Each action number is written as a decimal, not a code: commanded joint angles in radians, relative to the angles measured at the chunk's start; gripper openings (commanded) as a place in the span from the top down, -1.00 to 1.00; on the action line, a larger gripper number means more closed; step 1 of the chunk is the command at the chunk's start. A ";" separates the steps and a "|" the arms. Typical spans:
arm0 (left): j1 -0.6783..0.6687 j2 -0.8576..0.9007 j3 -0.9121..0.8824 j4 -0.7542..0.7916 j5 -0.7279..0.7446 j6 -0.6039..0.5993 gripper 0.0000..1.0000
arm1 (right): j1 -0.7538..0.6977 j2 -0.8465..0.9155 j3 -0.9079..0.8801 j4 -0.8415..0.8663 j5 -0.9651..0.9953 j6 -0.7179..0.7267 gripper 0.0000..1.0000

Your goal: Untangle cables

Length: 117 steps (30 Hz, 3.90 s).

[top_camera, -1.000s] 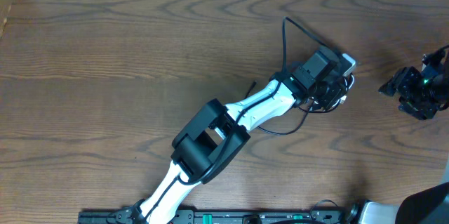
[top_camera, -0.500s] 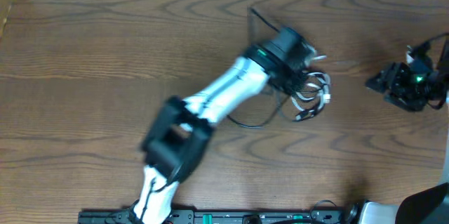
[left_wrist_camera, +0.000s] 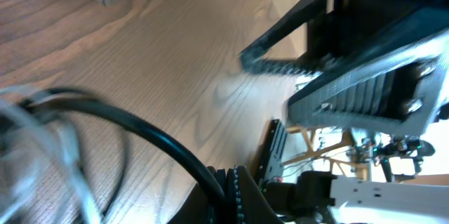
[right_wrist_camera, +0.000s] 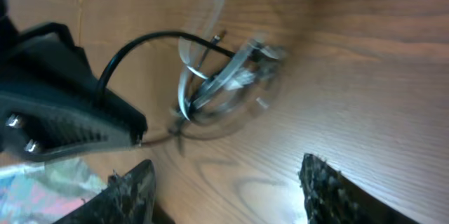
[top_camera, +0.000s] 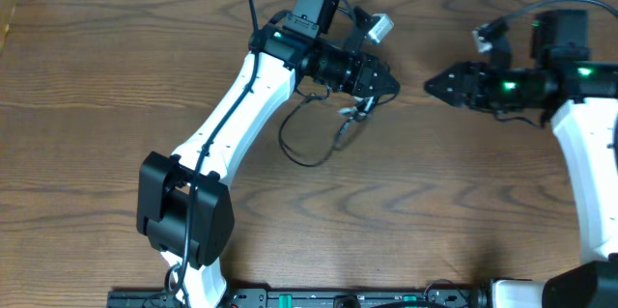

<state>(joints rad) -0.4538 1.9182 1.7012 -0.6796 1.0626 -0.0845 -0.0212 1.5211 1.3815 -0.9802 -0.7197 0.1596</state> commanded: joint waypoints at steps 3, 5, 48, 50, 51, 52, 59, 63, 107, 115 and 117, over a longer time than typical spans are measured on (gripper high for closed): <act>0.063 -0.039 0.005 0.030 0.148 -0.055 0.86 | 0.072 0.059 0.013 0.072 0.084 0.198 -0.24; 0.085 -0.053 0.005 0.033 0.185 -0.060 0.86 | 0.082 0.080 0.013 0.101 0.083 0.234 -0.25; 0.109 -0.072 0.005 0.143 0.051 -0.157 0.85 | 0.182 0.168 0.013 0.312 0.087 0.458 -0.21; 0.109 -0.072 0.005 0.143 0.051 -0.157 0.85 | 0.193 0.169 0.013 0.307 0.134 0.470 -0.12; 0.109 -0.072 0.005 0.143 0.051 -0.157 0.85 | 0.201 0.169 0.013 0.300 0.161 0.473 -0.09; 0.109 -0.072 0.005 0.143 0.051 -0.157 0.85 | 0.207 0.172 0.013 0.293 0.183 0.475 -0.05; 0.109 -0.072 0.005 0.144 0.051 -0.158 0.85 | 0.245 0.219 0.012 0.270 0.229 0.476 0.14; 0.109 -0.072 0.005 0.144 0.051 -0.158 0.85 | 0.255 0.267 0.012 0.293 0.205 0.484 0.17; 0.437 -0.093 0.005 0.456 -0.103 -0.414 0.85 | 0.087 0.412 0.012 0.071 0.312 0.330 0.98; 0.556 -0.093 0.005 0.333 -0.103 -0.338 0.85 | -0.043 0.369 0.012 -0.034 0.354 0.196 0.98; 0.558 -0.093 0.005 0.295 -0.103 -0.297 0.85 | -0.055 0.369 0.012 -0.053 0.323 0.148 0.98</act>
<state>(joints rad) 0.1081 1.8565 1.6886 -0.3607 0.9550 -0.4496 -0.0628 1.9213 1.3987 -1.0176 -0.3904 0.4118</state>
